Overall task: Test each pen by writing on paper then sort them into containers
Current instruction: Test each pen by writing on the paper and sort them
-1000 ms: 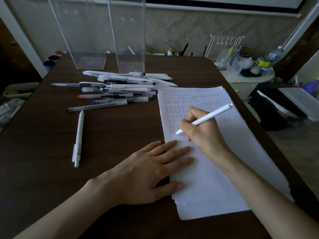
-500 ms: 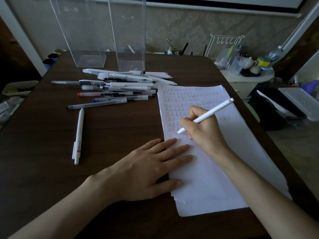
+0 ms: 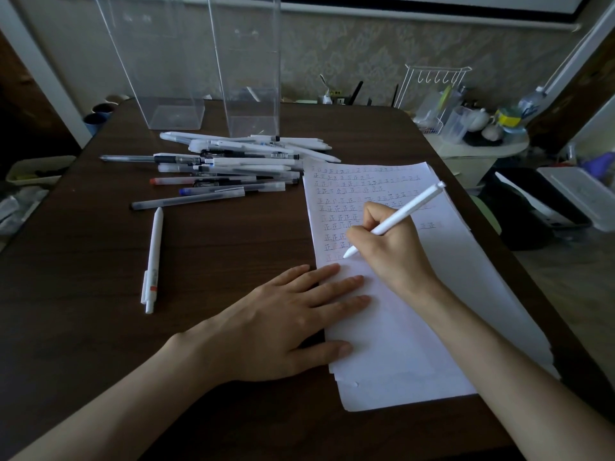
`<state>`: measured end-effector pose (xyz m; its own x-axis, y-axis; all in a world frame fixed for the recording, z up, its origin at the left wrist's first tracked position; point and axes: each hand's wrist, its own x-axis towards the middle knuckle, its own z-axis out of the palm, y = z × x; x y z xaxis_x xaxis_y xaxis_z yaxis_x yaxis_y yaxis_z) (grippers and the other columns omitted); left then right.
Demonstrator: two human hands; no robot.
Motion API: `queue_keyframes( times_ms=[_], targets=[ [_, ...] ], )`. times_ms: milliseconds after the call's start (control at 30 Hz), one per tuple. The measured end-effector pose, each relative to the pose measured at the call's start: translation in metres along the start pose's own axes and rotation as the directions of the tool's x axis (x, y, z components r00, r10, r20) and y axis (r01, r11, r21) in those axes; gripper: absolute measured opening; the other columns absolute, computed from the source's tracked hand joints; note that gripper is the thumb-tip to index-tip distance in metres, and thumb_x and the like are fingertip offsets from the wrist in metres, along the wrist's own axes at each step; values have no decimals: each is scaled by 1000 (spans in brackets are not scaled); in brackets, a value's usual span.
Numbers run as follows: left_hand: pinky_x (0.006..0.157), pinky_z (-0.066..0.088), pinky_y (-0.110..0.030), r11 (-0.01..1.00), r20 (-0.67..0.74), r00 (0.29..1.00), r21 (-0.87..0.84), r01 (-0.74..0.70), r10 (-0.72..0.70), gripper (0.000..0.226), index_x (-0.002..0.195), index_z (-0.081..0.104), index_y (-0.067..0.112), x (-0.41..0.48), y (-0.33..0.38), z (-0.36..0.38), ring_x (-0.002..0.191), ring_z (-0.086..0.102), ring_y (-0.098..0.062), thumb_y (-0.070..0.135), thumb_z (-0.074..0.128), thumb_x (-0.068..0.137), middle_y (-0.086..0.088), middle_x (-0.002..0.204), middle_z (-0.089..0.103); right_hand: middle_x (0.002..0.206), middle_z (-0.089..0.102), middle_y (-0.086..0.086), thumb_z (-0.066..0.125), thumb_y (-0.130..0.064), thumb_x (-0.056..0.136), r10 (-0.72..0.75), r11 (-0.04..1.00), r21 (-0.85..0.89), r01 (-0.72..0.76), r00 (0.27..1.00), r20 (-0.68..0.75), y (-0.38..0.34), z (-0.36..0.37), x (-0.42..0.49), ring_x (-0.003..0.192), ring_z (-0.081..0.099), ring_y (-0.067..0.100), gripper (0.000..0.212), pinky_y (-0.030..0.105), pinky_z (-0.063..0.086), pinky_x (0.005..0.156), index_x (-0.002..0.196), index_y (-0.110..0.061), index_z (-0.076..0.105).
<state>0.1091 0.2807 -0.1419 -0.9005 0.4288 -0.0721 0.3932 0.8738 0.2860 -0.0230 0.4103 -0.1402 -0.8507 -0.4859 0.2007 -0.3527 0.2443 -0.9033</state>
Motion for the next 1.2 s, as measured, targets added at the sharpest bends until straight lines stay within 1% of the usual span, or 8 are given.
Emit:
queue_keyframes(
  times_ms=[133, 267, 333, 467, 633, 800, 1067, 1200],
  targets=[
    [112, -6, -24, 999, -69, 997, -33, -28, 26, 60, 148, 14, 38, 1, -3, 0, 141, -10, -2, 60, 25, 93, 18, 156, 2, 44, 45, 1, 62, -13, 88, -30, 997, 74, 27, 999, 42, -2, -2, 1, 42, 48, 4, 33, 23, 39, 48, 64, -12, 40],
    [103, 23, -11, 990, -279, 959, -138, 19, -57, 61, 128, 52, 29, -2, -11, -9, 124, 38, 4, 68, 34, 85, 15, 132, 51, 65, 66, 4, 67, -33, 83, -85, 996, 19, 83, 992, 93, -2, -4, 0, 60, 61, 25, 20, 37, 50, 57, 81, -16, 58],
    [96, 35, -10, 947, -312, 930, -307, 95, -195, 63, 120, 49, 31, -3, -15, -15, 113, 45, 7, 74, 44, 74, 24, 116, 54, 84, 67, -3, 67, -19, 86, -132, 990, -32, 137, 981, 144, 1, -5, -1, 76, 63, 19, 10, 35, 52, 66, 95, -22, 63],
    [98, 38, -16, 877, -307, 925, -478, 53, -224, 76, 132, 31, 45, -4, -19, -15, 117, 47, 6, 63, 66, 68, 19, 122, 56, 110, 65, 2, 49, -8, 82, -95, 995, -17, 101, 971, 220, 1, -4, 1, 102, 56, 11, 43, 24, 45, 83, 118, -30, 60],
    [93, 30, -5, 942, -402, 906, -335, -8, -135, 70, 132, 49, 25, -2, -22, -12, 108, 51, -2, 59, 61, 72, 5, 119, 62, 109, 64, -4, 60, -36, 84, -107, 993, -27, 117, 962, 252, -2, -3, 0, 101, 55, 5, 34, 25, 43, 85, 118, -35, 60],
    [92, 38, -13, 953, -410, 898, -300, 34, -161, 65, 127, 56, 21, -3, -22, -7, 104, 53, -2, 56, 60, 72, 6, 114, 64, 106, 60, -4, 62, -28, 88, -145, 985, -50, 164, 952, 269, -1, -2, 1, 100, 51, -4, 34, 10, 38, 83, 116, -46, 53],
    [113, 9, -33, 868, -335, 817, 0, 497, -469, 65, 144, 27, 35, -41, -28, -14, 138, 24, -7, 65, 34, 86, 10, 144, 41, 114, 57, -16, 53, -21, 95, -143, 969, -140, 202, 926, 349, 1, 0, 1, 110, 48, -8, 36, 8, 37, 90, 121, -44, 48],
    [104, 28, -43, 762, -362, 765, 187, 620, -533, 73, 134, 48, 31, -78, -31, -14, 129, 44, -18, 73, 17, 82, 4, 131, 57, 111, 55, -20, 53, -16, 95, -160, 935, -243, 259, 918, 364, 0, 3, -1, 116, 46, 4, 32, 22, 37, 100, 123, -31, 57]
  ],
)
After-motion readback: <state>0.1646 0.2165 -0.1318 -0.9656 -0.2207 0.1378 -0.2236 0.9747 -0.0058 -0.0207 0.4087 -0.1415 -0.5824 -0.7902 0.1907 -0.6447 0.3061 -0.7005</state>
